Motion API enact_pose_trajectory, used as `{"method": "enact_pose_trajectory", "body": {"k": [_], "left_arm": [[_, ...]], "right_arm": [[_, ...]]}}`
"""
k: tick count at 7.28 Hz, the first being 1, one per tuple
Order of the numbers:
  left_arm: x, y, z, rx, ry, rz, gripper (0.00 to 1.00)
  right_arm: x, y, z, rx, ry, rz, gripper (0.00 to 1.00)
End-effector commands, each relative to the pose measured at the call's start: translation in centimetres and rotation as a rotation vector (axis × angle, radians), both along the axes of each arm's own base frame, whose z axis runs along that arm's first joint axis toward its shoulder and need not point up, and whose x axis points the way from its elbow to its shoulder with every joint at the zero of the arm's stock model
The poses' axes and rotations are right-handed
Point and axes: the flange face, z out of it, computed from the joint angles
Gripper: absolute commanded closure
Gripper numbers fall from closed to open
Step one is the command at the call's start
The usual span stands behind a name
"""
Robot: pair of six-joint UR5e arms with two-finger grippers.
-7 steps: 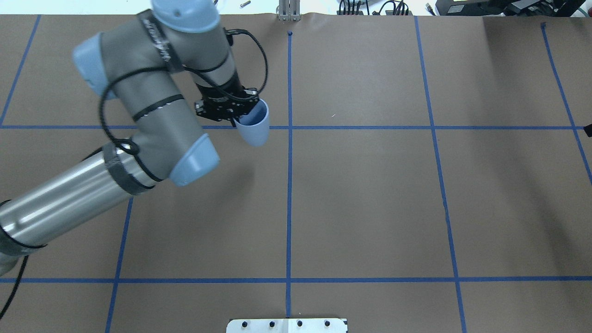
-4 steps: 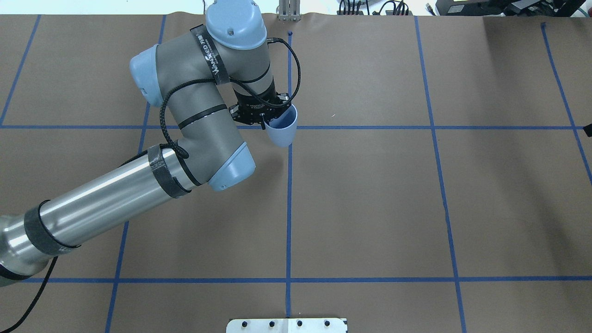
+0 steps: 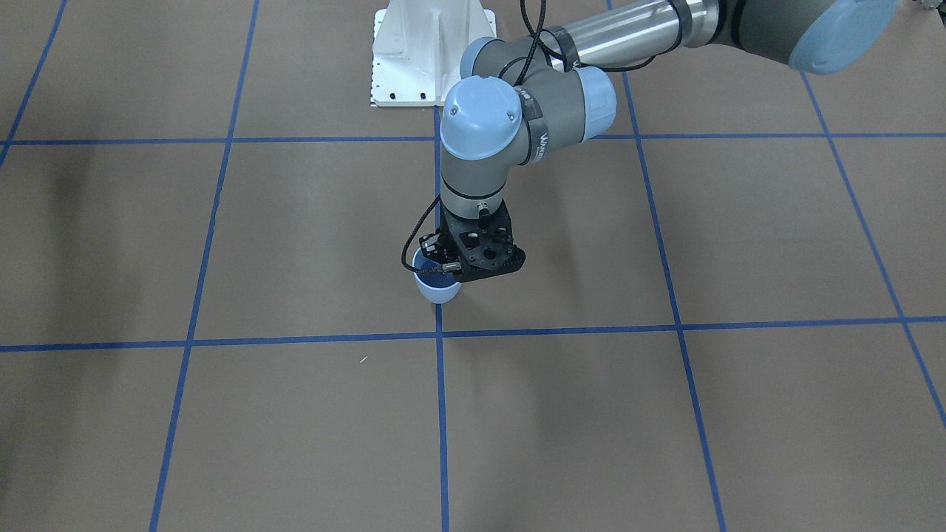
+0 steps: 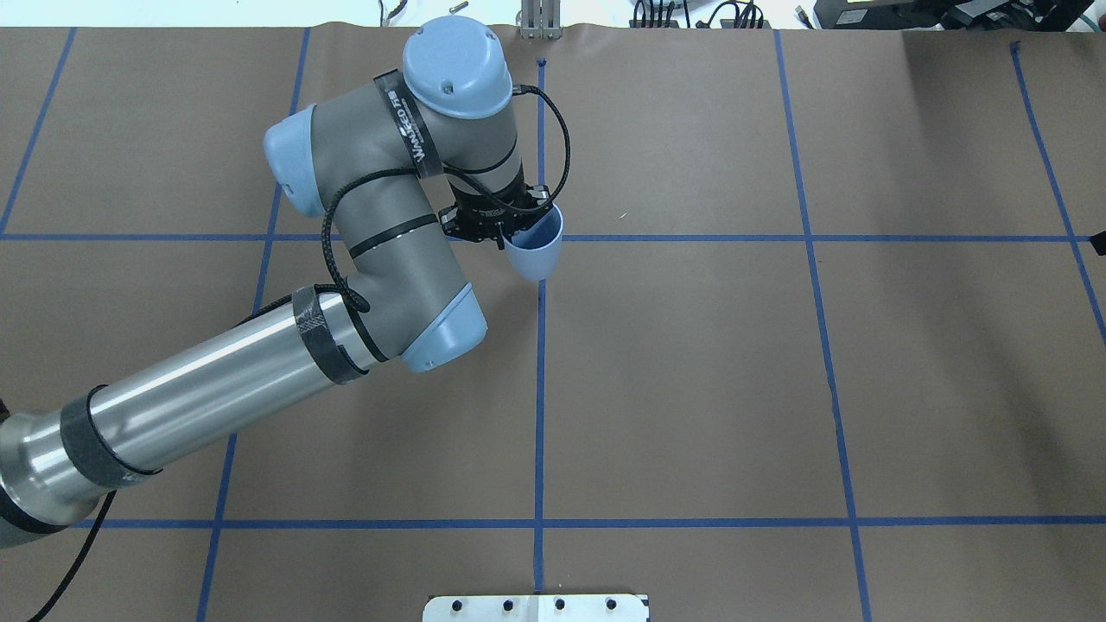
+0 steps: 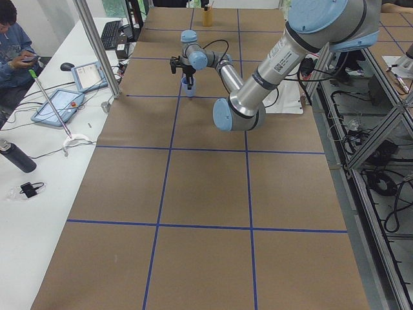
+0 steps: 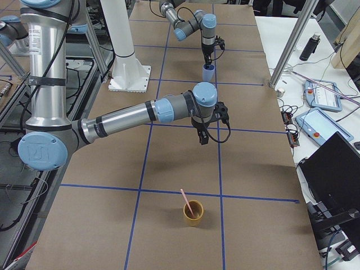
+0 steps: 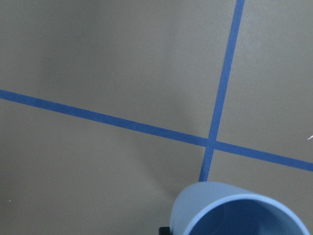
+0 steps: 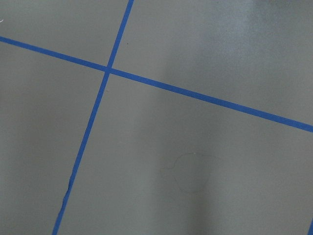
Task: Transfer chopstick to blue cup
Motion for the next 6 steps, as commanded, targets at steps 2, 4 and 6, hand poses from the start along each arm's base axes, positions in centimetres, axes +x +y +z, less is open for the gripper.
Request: {"method": "enact_pose_trajectory", "body": {"k": [2,4,6], "left_arm": [[0.5,0.3,0.3,0.003,0.001,-0.004,0.83],[0.5,0.4,0.6,0.02,0.026,-0.005,0.02],[-1.9,1.2,0.5,0.057,0.083,-0.014,0.02]], "right_arm": [[0.0,0.0,-0.1,0.002,0.0,0.0,0.0],[0.0,0.0,-0.3,0.005,-0.001,0.0,0.0],[0.0,-0.2,-0.4,0.009,0.0,0.0,0.0]]}}
